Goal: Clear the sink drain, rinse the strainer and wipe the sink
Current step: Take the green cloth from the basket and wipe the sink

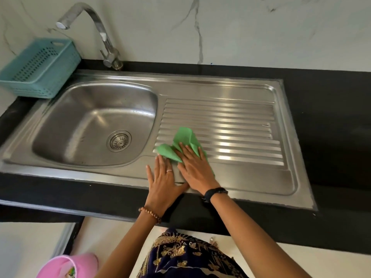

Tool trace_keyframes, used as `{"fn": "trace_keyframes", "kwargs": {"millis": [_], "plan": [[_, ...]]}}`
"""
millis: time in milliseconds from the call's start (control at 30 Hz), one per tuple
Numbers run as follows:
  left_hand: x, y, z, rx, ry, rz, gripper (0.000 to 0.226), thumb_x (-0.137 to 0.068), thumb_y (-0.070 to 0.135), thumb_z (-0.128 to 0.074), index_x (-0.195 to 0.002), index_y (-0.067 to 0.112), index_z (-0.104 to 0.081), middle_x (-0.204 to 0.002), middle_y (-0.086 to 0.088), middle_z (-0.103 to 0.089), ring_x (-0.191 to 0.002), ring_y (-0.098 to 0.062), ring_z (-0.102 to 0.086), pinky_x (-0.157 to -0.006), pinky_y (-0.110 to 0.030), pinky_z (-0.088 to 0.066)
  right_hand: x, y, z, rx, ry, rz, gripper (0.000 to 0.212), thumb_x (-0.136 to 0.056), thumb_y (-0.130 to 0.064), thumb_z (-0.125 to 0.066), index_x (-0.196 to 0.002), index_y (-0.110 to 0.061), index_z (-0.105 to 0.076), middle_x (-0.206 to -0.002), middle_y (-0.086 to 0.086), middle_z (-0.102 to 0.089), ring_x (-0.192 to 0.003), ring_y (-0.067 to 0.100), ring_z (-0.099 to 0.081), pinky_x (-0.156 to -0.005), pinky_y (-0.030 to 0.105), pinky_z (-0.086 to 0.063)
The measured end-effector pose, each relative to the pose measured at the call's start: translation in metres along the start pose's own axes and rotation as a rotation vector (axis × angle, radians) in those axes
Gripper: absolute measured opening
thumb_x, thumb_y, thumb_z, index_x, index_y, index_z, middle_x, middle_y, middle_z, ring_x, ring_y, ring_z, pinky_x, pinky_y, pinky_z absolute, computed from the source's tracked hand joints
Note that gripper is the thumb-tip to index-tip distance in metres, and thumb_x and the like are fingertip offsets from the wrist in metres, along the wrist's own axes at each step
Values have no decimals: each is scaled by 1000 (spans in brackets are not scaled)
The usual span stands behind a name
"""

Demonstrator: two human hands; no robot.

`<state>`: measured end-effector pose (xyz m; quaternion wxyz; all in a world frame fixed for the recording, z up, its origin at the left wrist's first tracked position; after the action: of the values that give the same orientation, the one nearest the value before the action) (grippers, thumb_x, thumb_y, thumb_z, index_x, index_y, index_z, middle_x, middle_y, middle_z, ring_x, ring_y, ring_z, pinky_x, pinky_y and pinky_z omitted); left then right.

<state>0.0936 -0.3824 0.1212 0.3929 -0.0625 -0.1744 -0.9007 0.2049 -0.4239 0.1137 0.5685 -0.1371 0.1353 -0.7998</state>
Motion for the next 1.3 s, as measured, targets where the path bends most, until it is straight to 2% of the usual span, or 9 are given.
{"fn": "trace_keyframes", "kwargs": {"millis": [133, 267, 433, 533, 800, 967, 1067, 1200, 1300], "plan": [[1, 58, -12, 42, -72, -206, 89, -85, 62, -39, -147, 17, 8, -156, -4, 16, -141, -19, 22, -106, -42, 23, 44, 58, 22, 22, 41, -150, 53, -99, -28, -29, -148, -21, -11, -158, -2, -13, -146, 11, -8, -117, 37, 7], [-1, 108, -19, 18, -147, -363, 74, -87, 63, -33, -146, 33, 2, -157, 7, 12, -143, -19, 17, -111, -48, 18, 82, 107, 44, 80, 66, -316, 56, -99, -30, -26, -148, -21, -2, -159, -1, -10, -146, 13, -6, -117, 42, 7], [4, 131, -31, -4, -242, -411, 70, -89, 60, -32, -146, 34, 0, -157, 3, 12, -144, -20, 14, -114, -50, 11, 111, 149, 69, 345, 54, -494, 56, -99, -32, -19, -148, -16, 2, -159, 6, -6, -147, 22, 2, -115, 50, 9], [6, 127, -37, -21, -226, -431, 67, -91, 59, -29, -146, 34, 0, -157, 2, 11, -144, -20, 14, -114, -49, 11, 139, 159, 75, 435, 31, -533, 56, -99, -32, -21, -148, -13, -2, -159, 9, -8, -146, 26, 4, -116, 52, 5], [4, 122, -40, -3, -217, -427, 69, -90, 59, -30, -146, 33, 1, -157, 0, 11, -144, -19, 14, -114, -47, 11, 183, 142, 73, 388, -20, -484, 49, -99, -32, -21, -145, -14, -25, -155, 8, -24, -147, 25, -4, -118, 47, -3], [1, 119, -35, 46, -210, -416, 66, -92, 55, -31, -146, 32, 0, -157, 0, 12, -143, -18, 16, -113, -45, 14, 148, 159, 81, 315, -21, -522, 53, -99, -33, -22, -147, -11, -14, -157, 8, -16, -147, 23, 1, -117, 47, 0], [-1, 101, -27, 0, -157, -391, 64, -93, 53, -27, -146, 31, 1, -157, -1, 13, -143, -20, 16, -112, -46, 15, 134, 163, 82, 287, -10, -530, 53, -99, -31, -24, -147, -10, -14, -157, 10, -14, -146, 24, 3, -117, 50, 0], [-6, 53, -13, 21, -69, -269, 65, -93, 52, -30, -147, 30, -1, -157, -1, 10, -143, -20, 15, -112, -47, 13, 132, 133, 61, 157, 26, -357, 50, -98, -28, -28, -146, -15, -22, -157, 8, -15, -146, 24, 1, -117, 48, 6], [-8, 11, -4, 21, -30, -123, 75, -89, 58, -34, -147, 25, 1, -157, -7, 11, -143, -22, 15, -112, -49, 11, 107, 98, 44, 88, 22, -263, 50, -98, -26, -30, -146, -16, -22, -158, 7, -11, -147, 25, 1, -117, 44, 8]]}}
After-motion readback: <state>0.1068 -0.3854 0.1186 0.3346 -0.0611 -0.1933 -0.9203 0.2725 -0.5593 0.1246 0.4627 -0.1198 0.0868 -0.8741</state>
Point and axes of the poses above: each hand's wrist, its own x-axis away from the middle knuckle, its own z-axis out of the back of the hand, y = z × x, the point moved 2 cm from there along -x, towards the middle knuckle
